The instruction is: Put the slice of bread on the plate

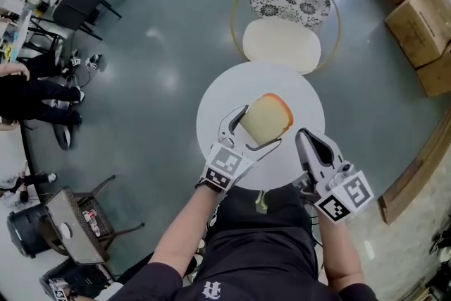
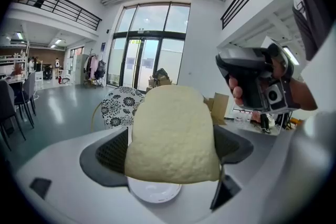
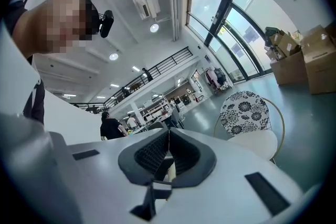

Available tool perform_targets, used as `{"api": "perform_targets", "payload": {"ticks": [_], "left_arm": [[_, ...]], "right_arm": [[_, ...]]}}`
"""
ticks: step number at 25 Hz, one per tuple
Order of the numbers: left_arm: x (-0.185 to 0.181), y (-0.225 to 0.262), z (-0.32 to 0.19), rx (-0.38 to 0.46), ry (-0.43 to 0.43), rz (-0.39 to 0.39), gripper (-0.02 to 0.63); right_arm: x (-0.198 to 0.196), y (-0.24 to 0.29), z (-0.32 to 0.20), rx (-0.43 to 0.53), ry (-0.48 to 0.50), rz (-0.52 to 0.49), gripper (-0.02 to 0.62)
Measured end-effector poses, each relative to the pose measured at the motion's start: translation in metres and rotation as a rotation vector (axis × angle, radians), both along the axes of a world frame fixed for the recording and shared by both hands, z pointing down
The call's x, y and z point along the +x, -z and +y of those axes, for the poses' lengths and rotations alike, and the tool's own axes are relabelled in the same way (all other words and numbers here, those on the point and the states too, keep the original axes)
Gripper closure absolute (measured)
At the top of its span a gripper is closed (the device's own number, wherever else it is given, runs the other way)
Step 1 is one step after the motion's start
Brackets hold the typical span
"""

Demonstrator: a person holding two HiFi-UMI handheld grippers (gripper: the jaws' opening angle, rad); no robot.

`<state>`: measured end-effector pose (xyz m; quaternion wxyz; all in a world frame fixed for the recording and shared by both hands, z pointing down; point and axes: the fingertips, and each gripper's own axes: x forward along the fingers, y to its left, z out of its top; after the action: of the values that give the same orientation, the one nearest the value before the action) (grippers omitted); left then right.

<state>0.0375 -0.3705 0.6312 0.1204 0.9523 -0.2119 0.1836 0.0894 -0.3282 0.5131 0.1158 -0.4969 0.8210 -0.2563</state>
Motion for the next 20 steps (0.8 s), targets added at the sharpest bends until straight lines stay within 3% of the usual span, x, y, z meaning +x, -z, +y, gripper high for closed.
{"api": "perform_targets", "payload": {"ticks": [10,20], "left_arm": [[0.009,-0.077,-0.022,-0.001,-0.025,-0.101,0.099],[0.012,-0.141,-0.017,-0.007,-0.111,-0.285,0.098]], "right_arm": [[0.001,-0.056,-0.016,-0.007,0.003,-0.005,0.588],[0.006,-0.090,-0.020,-0.001,-0.002,-0.038,0.588]]}}
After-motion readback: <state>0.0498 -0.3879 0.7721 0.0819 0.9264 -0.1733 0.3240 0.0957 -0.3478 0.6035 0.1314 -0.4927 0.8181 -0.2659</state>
